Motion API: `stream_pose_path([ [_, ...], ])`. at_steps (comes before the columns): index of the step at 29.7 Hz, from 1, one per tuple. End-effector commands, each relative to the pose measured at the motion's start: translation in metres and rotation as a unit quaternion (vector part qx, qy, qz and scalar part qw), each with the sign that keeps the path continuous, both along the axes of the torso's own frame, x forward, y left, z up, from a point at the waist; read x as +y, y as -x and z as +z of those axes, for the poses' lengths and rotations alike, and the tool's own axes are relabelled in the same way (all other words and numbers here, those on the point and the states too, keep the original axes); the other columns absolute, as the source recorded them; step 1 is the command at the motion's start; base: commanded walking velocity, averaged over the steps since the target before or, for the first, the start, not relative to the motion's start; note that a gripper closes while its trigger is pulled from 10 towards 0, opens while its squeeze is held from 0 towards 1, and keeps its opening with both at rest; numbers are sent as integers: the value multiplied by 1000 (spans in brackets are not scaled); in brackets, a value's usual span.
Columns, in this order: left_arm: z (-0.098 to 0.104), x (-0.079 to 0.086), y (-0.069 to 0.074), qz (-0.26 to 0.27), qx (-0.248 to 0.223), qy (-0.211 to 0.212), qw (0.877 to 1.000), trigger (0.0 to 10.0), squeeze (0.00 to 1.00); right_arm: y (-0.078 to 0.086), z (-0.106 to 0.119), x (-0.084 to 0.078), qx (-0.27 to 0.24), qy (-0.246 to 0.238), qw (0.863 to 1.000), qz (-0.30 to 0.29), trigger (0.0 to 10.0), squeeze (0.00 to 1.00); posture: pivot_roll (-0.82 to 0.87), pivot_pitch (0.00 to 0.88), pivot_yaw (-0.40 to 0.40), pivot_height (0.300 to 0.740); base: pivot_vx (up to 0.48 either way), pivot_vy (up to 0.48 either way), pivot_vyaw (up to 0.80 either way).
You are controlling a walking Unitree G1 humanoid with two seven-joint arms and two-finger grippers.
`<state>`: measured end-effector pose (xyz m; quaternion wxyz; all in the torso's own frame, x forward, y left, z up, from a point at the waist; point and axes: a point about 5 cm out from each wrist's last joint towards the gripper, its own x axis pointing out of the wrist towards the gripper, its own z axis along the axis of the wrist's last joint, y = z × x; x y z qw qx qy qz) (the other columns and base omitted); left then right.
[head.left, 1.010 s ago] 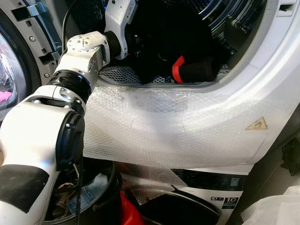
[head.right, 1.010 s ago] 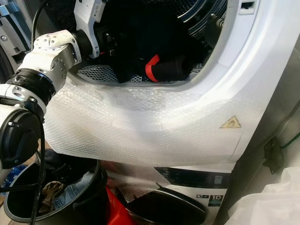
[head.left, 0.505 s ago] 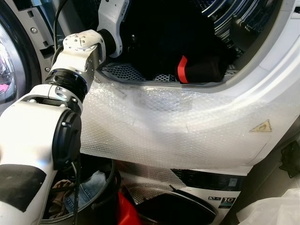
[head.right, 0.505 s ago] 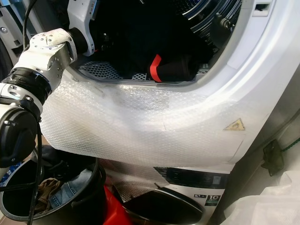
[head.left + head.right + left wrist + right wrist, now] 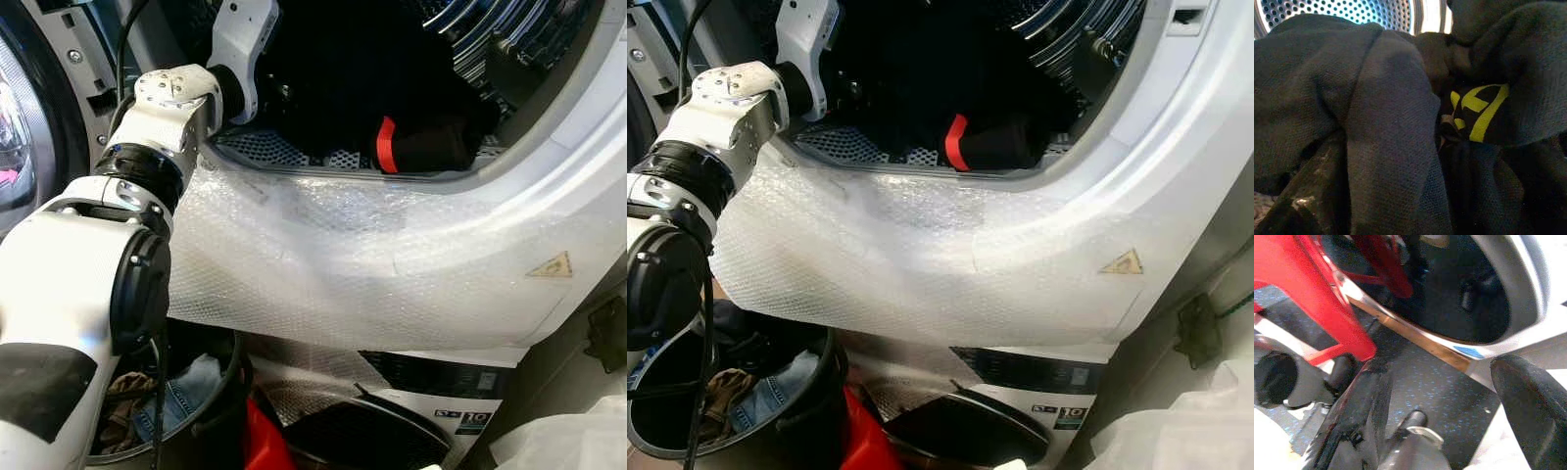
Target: Clothes washing
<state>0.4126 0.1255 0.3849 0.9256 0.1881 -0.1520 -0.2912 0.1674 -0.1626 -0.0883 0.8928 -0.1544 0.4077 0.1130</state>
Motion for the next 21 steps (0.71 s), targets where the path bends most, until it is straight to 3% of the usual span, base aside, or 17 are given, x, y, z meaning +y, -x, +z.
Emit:
stream_pose_path([
  [1, -5, 8, -2, 19, 17, -19, 999, 10000, 1000, 4, -2, 5, 5, -7, 1000, 3, 10000, 0, 8, 0, 71, 740, 0, 0, 0],
  [5, -4, 6, 1, -17, 17, -22, 999, 10000, 1000, 3, -2, 8, 4, -10, 1000, -1, 10000, 0, 29, 0, 64, 740, 0, 0, 0],
  [9, 7, -3, 10, -100, -8, -62, 993, 10000, 1000, 2, -1, 9, 5, -12, 1000, 4, 10000, 0, 54, 0, 45, 740, 0, 0, 0],
  [10, 7, -3, 10, -100, -8, -62, 993, 10000, 1000, 2, -1, 9, 5, -12, 1000, 4, 10000, 0, 54, 0, 45, 740, 0, 0, 0],
  [16, 13, -3, 24, -211, -10, -102, 972, 10000, 1000, 2, -2, 14, 10, -18, 1000, 22, 10000, 0, 120, 0, 23, 740, 0, 0, 0],
  [17, 13, -4, 25, -223, -9, -107, 969, 10000, 141, 2, -2, 15, 10, -18, 999, 25, 10000, 0, 120, 0, 23, 740, 0, 0, 0],
  [19, 15, -4, 28, -244, -11, -106, 964, 10000, 141, 1, -1, 16, 9, -19, 999, 26, 10000, 0, 125, 0, 20, 740, 0, 0, 0],
  [20, 17, -4, 29, -256, -10, -104, 961, 10000, 0, 1, -1, 16, 9, -19, 999, 28, 10000, 0, 142, 0, 14, 740, 0, 0, 0],
  [21, 21, -6, 36, -304, -5, -117, 946, 10000, 0, -2, 0, 19, 7, -21, 999, 37, 10000, 0, 152, 0, 10, 740, 0, 0, 0],
])
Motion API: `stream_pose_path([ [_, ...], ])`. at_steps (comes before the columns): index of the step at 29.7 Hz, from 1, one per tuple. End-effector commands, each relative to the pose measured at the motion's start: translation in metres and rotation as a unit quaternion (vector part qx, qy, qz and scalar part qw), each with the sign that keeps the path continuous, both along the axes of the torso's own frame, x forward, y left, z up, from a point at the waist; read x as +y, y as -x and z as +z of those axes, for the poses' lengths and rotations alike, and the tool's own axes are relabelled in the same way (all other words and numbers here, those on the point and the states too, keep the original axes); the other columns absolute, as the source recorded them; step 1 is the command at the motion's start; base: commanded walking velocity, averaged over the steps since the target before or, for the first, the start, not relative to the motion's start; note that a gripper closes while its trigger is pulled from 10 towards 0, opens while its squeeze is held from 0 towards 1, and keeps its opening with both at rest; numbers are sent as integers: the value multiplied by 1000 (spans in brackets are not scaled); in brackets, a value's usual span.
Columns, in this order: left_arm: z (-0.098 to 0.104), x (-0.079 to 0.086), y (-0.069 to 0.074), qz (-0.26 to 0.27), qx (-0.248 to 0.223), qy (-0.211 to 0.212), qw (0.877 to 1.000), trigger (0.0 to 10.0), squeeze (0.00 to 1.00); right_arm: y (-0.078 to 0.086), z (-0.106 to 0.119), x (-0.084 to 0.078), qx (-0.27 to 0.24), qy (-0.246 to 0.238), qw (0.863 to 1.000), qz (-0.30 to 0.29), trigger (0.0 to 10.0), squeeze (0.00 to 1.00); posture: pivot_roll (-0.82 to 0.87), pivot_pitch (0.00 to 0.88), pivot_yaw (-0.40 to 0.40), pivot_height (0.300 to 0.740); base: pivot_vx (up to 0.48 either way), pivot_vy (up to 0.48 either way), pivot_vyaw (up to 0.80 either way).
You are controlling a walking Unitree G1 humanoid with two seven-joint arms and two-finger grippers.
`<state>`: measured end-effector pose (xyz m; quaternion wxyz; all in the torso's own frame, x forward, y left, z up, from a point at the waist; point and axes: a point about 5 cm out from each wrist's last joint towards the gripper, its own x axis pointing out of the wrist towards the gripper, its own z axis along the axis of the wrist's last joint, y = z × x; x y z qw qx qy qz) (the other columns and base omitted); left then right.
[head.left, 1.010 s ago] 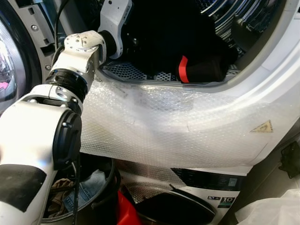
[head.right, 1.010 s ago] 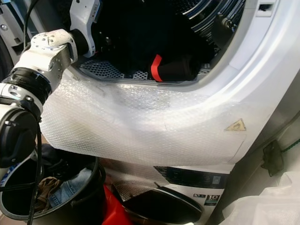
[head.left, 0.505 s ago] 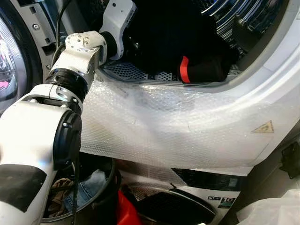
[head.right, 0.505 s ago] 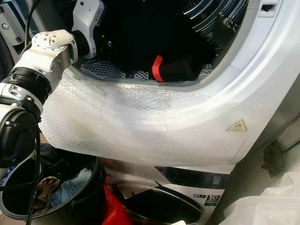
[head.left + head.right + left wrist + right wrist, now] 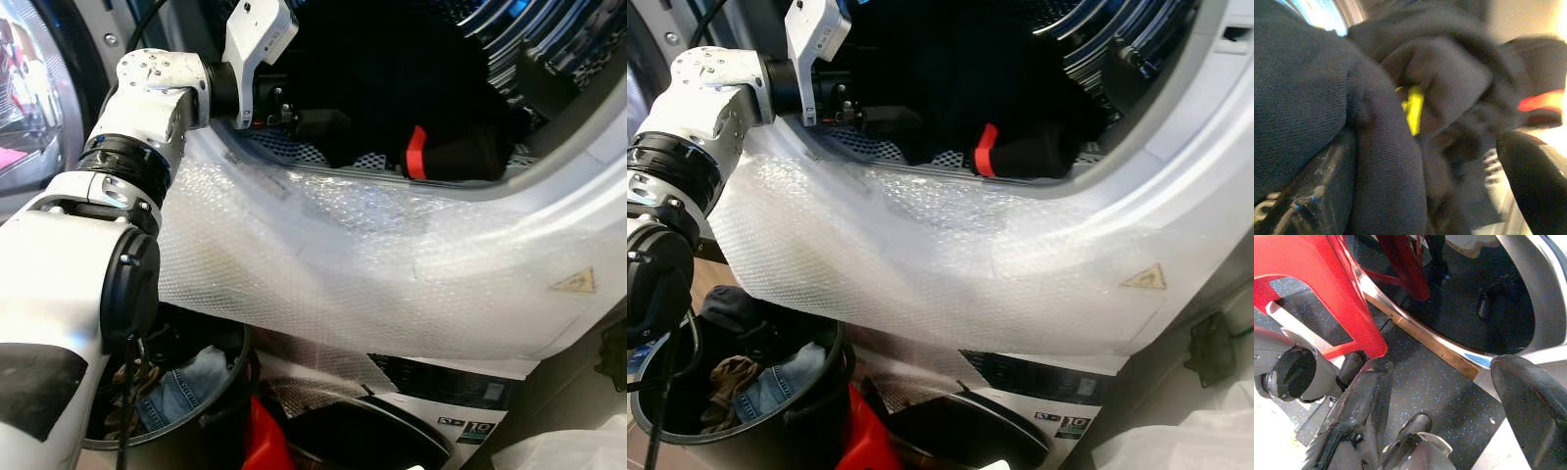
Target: Clothes washing
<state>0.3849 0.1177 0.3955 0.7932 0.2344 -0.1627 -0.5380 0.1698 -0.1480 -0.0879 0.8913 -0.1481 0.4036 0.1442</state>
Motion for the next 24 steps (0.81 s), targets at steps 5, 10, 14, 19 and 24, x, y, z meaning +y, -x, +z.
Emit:
stream_pose_path([
  [5, 24, -1, 15, -86, -7, 9, 996, 10000, 0, -3, 1, 8, 1, -6, 1000, 17, 10000, 0, 149, 0, 9, 740, 0, 0, 0],
  [10, 30, -1, 24, -146, 14, -6, 989, 10000, 0, -3, 1, 7, 0, -7, 1000, 12, 10000, 0, 134, 0, 21, 740, 0, 0, 0],
  [14, 21, -3, 20, -124, 16, -34, 992, 10000, 0, 2, -1, 5, 6, -4, 1000, 7, 10000, 0, 130, 0, 29, 740, 0, 0, 0],
  [19, -2, -4, 17, -154, 90, -75, 981, 10000, 0, 5, -2, 6, 7, -6, 1000, 5, 10000, 0, 93, 0, 51, 740, 0, 0, 0],
  [24, -15, -17, 0, -44, 76, -55, 995, 10000, 0, 9, -4, 2, 6, -8, 1000, -17, 10000, 0, 20, 0, 87, 740, 0, 0, 0],
])
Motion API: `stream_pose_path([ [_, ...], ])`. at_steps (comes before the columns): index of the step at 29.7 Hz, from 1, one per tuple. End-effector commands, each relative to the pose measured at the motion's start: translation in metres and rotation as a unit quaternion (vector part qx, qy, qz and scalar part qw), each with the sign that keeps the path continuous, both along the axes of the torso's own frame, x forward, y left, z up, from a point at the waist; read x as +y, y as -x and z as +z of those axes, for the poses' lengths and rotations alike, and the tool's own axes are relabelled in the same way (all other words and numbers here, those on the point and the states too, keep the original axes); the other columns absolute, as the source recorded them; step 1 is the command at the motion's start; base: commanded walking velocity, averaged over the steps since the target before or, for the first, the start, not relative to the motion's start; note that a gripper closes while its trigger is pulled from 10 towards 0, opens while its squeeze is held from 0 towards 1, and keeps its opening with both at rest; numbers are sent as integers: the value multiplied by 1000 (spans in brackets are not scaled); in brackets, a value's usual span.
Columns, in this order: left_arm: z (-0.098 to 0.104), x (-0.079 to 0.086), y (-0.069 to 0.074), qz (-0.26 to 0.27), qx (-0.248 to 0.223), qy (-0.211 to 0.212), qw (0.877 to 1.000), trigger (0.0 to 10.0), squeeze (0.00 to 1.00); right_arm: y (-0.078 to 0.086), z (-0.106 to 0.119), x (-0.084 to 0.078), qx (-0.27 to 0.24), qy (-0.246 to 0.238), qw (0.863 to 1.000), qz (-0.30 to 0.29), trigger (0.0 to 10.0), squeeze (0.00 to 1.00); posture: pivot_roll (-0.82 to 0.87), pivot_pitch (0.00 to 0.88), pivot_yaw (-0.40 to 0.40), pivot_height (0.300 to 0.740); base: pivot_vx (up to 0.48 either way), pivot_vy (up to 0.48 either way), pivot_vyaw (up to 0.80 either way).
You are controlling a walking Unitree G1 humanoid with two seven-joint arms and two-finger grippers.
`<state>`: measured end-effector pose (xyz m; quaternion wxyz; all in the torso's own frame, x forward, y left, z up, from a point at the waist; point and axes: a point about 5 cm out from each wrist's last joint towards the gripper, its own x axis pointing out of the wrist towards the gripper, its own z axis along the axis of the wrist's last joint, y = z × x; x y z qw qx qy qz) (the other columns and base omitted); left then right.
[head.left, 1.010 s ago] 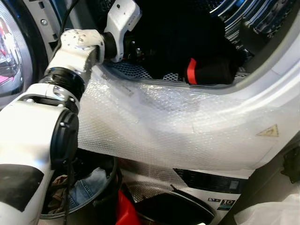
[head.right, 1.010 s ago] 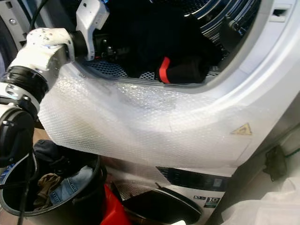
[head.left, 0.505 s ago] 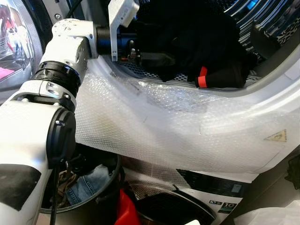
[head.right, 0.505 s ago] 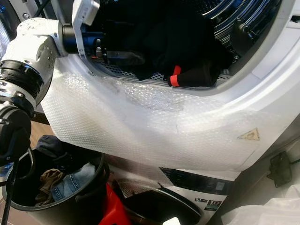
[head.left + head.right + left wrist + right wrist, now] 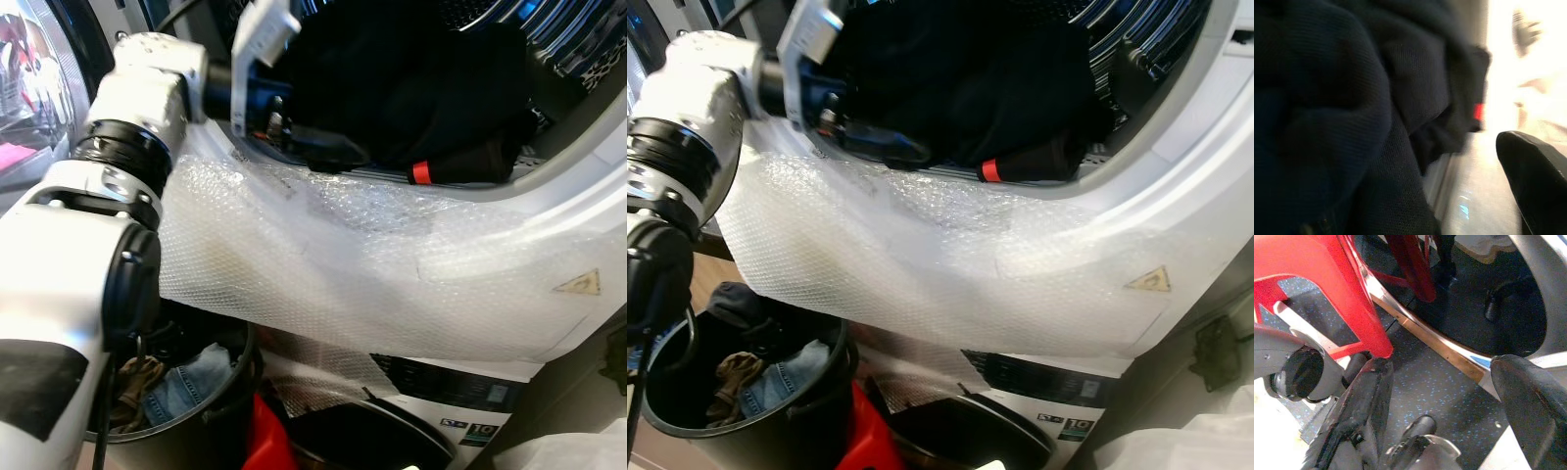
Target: Clothes washing
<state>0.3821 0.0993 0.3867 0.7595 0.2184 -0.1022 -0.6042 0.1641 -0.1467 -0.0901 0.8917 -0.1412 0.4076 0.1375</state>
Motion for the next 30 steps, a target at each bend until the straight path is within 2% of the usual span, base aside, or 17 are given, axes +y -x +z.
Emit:
stream_pose_path([
  [1, -7, -1, -6, 43, -3, -7, 999, 10000, 0, 5, -2, 0, 2, -5, 1000, -13, 10000, 0, -16, 0, 104, 740, 0, 0, 0],
  [3, -6, -4, -14, 117, -30, 22, 992, 10000, 0, 13, -4, -4, 4, -4, 1000, -28, 10000, 0, -61, 0, 124, 740, 0, 0, 0],
  [4, -5, -6, -22, 208, -57, 69, 974, 10000, 0, 26, -8, -9, 12, -2, 999, -47, 10000, 0, -111, 0, 140, 740, 0, 0, 0],
  [5, -5, -6, -22, 208, -57, 69, 974, 10000, 0, 26, -8, -9, 12, -2, 999, -47, 10000, 0, -111, 0, 140, 740, 0, 0, 0],
  [6, -2, -5, -26, 260, -76, 92, 958, 10000, 0, 38, -11, -13, 19, 0, 998, -60, 10000, 0, -136, 0, 146, 740, 0, 0, 0],
  [8, 4, -3, -27, 292, -92, 112, 946, 10000, 0, 47, -13, -17, 23, 4, 997, -67, 10000, 0, -151, 0, 146, 740, 0, 0, 0],
  [9, 4, -3, -27, 292, -92, 112, 946, 10000, 0, 47, -13, -17, 23, 4, 997, -67, 10000, 0, -151, 0, 146, 740, 0, 0, 0],
  [10, 18, 7, -29, 351, -105, 170, 915, 10000, 0, 57, -15, -21, 29, 10, 997, -70, 10000, 0, -169, 0, 146, 740, 0, 0, 0],
  [12, 25, 20, -30, 416, -123, 200, 878, 10000, 0, 65, -16, -23, 30, 12, 997, -72, 10000, 0, -177, 0, 145, 740, 0, 0, 0],
  [15, 18, 26, -33, 432, -104, 208, 871, 10000, 0, 68, -16, -25, 27, 13, 996, -79, 10000, 0, -184, 1, 143, 740, 0, 0, 0],
  [18, 8, 23, -35, 417, -78, 203, 882, 10000, 0, 70, -16, -26, 25, 13, 996, -81, 10000, 0, -184, 16, 141, 740, 0, 0, 0],
  [20, -4, 15, -35, 361, -37, 193, 912, 10000, 0, 68, -15, -26, 21, 12, 997, -80, 10000, 0, -166, 14, 127, 740, 0, 0, 0],
  [21, -4, 15, -35, 361, -37, 193, 912, 10000, 0, 68, -15, -26, 21, 12, 997, -80, 10000, 0, -166, 14, 127, 740, 0, 0, 0],
  [23, -7, 9, -33, 320, -12, 191, 928, 10000, 0, 65, -14, -26, 15, 9, 997, -78, 10000, 0, -160, 9, 121, 740, 0, 0, 0],
  [27, -7, -12, -25, 212, 8, 149, 966, 10000, 0, 32, -1, -29, -54, -5, 995, -78, 10000, 0, -115, 0, 83, 740, 0, 0, 0],
  [29, -7, -15, -23, 199, 10, 144, 969, 10000, 0, 26, 2, -29, -68, -9, 995, -79, 10000, 0, -115, 0, 83, 740, 0, 0, 0],
  [30, -7, -19, -21, 175, 17, 139, 975, 10000, 0, 13, 8, -27, -91, -26, 993, -73, 10000, 0, -102, 0, 70, 740, 0, 0, 0],
])
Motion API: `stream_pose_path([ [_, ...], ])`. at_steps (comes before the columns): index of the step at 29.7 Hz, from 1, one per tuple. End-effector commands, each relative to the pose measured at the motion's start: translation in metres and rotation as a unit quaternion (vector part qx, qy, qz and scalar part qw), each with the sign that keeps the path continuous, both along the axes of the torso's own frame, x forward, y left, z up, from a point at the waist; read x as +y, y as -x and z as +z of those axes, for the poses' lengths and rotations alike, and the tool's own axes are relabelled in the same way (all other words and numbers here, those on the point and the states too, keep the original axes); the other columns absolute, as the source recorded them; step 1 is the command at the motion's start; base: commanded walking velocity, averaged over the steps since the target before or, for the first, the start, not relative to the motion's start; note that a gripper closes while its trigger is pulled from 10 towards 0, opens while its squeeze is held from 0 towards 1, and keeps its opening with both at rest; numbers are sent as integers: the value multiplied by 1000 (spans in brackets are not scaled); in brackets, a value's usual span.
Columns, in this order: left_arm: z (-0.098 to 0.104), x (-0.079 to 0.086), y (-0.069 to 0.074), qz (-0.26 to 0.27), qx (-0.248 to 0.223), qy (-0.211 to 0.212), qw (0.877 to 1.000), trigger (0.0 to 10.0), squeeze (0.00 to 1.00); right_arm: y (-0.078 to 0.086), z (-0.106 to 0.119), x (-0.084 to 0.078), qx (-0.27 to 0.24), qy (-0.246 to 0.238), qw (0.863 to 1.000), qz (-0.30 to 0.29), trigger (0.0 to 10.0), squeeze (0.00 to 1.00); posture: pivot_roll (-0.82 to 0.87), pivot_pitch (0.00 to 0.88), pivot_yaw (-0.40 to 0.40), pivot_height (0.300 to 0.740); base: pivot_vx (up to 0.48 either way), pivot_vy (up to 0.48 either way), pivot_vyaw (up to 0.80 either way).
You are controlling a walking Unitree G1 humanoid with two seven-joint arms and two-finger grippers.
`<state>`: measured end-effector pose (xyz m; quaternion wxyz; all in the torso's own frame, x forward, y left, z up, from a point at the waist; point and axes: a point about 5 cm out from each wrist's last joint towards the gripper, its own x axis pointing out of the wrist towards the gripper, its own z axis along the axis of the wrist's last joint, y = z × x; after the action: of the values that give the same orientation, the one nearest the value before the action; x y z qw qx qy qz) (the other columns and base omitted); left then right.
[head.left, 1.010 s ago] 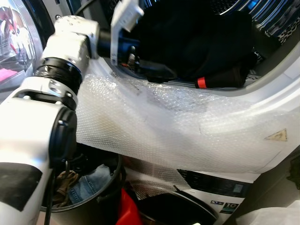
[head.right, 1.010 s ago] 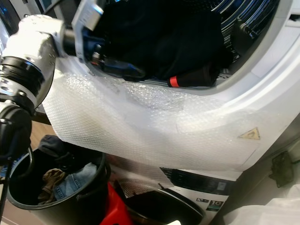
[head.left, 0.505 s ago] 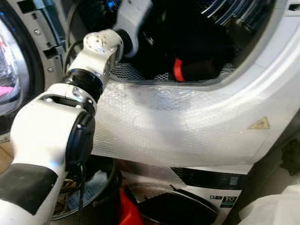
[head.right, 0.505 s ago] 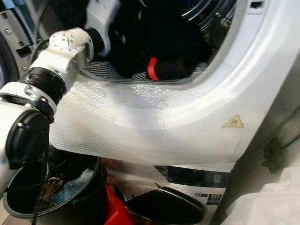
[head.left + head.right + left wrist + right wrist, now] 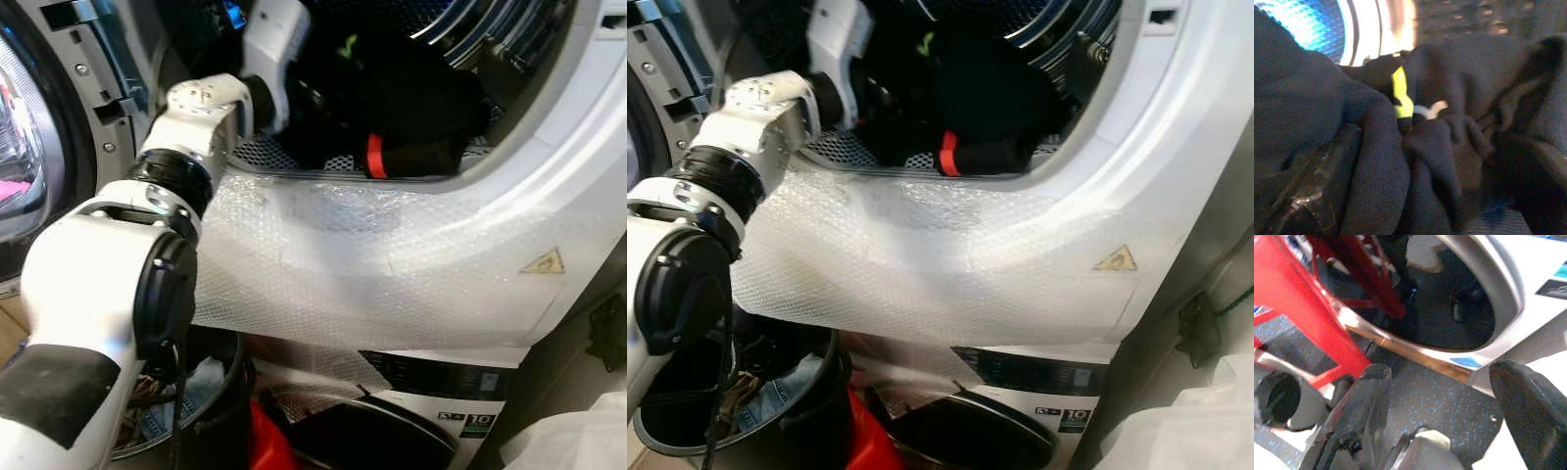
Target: Clothes washing
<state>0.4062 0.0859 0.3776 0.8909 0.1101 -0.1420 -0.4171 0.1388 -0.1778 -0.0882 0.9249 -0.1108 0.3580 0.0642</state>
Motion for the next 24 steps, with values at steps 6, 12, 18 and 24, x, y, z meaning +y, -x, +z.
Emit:
stream_pose_path([
  [6, -12, -26, 13, -150, 18, -76, 986, 10000, 0, -93, 51, 25, -148, -133, 980, -14, 10000, 0, -106, 0, 42, 740, 0, 0, 0],
  [12, -14, -32, 21, -227, 29, -100, 968, 10000, 0, -122, 76, 40, -199, -197, 960, -20, 10000, 0, -103, 0, 37, 740, 0, 0, 0],
  [18, 12, -32, 28, -248, -6, -76, 966, 10000, 0, -119, 72, 36, -188, -194, 963, -27, 10000, 0, -86, 0, 44, 740, 0, 0, 0],
  [24, 18, -27, 21, -162, -31, -60, 984, 10000, 0, -109, 62, 37, -162, -191, 968, -32, 10000, 0, -83, 0, 56, 740, 0, 0, 0],
])
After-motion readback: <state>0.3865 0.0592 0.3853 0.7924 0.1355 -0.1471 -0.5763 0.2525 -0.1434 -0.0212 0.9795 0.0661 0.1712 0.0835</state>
